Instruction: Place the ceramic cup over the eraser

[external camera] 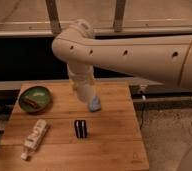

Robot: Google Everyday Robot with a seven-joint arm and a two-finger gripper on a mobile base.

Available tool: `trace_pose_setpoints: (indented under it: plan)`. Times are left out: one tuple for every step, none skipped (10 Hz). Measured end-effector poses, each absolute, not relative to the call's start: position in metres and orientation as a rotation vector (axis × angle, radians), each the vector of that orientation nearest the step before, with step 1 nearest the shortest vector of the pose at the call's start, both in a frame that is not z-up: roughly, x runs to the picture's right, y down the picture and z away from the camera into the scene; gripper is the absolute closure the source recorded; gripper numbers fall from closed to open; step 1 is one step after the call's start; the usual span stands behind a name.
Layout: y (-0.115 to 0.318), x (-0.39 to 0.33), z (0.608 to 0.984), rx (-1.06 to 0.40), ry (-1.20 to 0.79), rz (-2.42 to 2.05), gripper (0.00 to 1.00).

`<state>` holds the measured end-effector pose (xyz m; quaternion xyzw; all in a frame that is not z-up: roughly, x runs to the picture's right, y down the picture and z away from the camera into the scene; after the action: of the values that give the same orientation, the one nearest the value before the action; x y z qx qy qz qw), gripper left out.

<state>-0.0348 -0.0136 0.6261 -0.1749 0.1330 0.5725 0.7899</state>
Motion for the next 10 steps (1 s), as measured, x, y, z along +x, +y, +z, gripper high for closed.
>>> trace_pose_setpoints:
  plan:
    - [-0.006, -0.029, 0.626, -0.387, 0.294, 1.240, 1.00]
    - [0.007, -0.028, 0.627, -0.400, 0.296, 1.232, 1.00]
    - [0.024, -0.031, 0.628, -0.413, 0.302, 1.222, 1.00]
    - [0.041, -0.032, 0.631, -0.424, 0.316, 1.208, 1.00]
    - [0.053, -0.035, 0.634, -0.433, 0.326, 1.191, 1.00]
    - [0.071, -0.041, 0.635, -0.444, 0.334, 1.163, 1.00]
    - [0.080, -0.041, 0.632, -0.446, 0.342, 1.152, 1.00]
    - [0.085, -0.038, 0.628, -0.443, 0.345, 1.151, 1.00]
    - [0.088, -0.031, 0.624, -0.438, 0.348, 1.155, 1.00]
    - [0.091, -0.030, 0.620, -0.437, 0.345, 1.152, 1.00]
